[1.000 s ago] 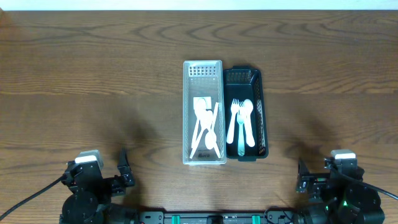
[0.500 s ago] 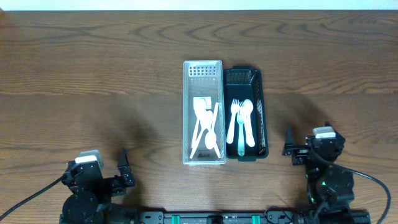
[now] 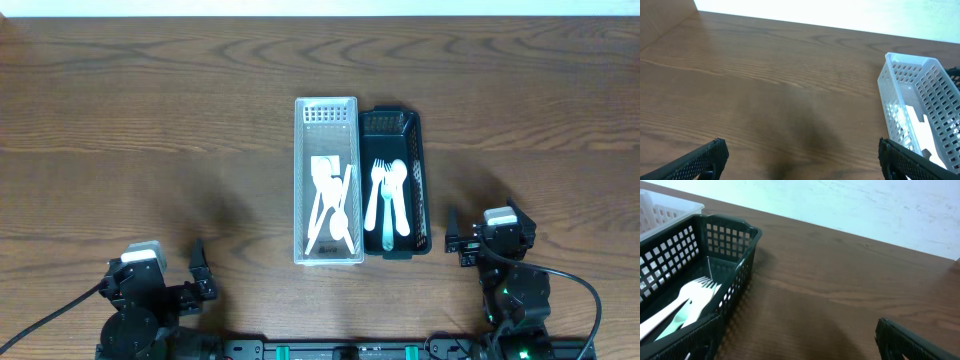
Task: Pack container
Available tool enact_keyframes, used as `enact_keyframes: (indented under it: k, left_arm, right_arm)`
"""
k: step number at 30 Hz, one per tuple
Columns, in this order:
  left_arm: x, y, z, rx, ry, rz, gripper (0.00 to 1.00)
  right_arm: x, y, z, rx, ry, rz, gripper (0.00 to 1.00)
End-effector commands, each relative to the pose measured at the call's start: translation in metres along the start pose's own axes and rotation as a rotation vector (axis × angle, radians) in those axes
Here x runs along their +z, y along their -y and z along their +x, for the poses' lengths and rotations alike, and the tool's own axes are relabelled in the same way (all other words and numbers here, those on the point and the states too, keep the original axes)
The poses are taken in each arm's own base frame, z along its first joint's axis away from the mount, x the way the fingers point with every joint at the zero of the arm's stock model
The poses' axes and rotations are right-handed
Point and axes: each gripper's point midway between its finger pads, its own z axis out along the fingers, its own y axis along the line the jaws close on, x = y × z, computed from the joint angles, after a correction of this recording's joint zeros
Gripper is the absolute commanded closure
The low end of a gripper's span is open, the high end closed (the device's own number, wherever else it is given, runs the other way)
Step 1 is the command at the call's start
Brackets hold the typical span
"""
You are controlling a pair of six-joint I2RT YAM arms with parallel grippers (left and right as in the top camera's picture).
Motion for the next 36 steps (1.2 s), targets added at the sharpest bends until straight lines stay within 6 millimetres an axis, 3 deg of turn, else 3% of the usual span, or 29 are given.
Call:
enact_keyframes:
  k: [1,28,31,36]
  left_arm:
    - [-0.001,-0.001,-0.001,-0.008,0.007,-0.006,0.02]
    - [0.0,-0.004,-0.001,-0.016,0.007,-0.023,0.02]
    - [0.004,-0.005,-0.008,-0.029,0.047,-0.031,0.02]
    - [0.018,0.018,-0.027,0.095,0.18,0.078,0.02]
  right_arm:
    - [0.0,-0.003,0.001,-0.015,0.002,-0.015,0.01]
    - [0.0,-0.003,0.001,-0.015,0.002,-0.015,0.01]
    - [0.0,-0.003,0.001,-0.015,0.002,-0.015,0.01]
    - [0.0,-0.003,0.001,-0.015,0.002,-0.015,0.01]
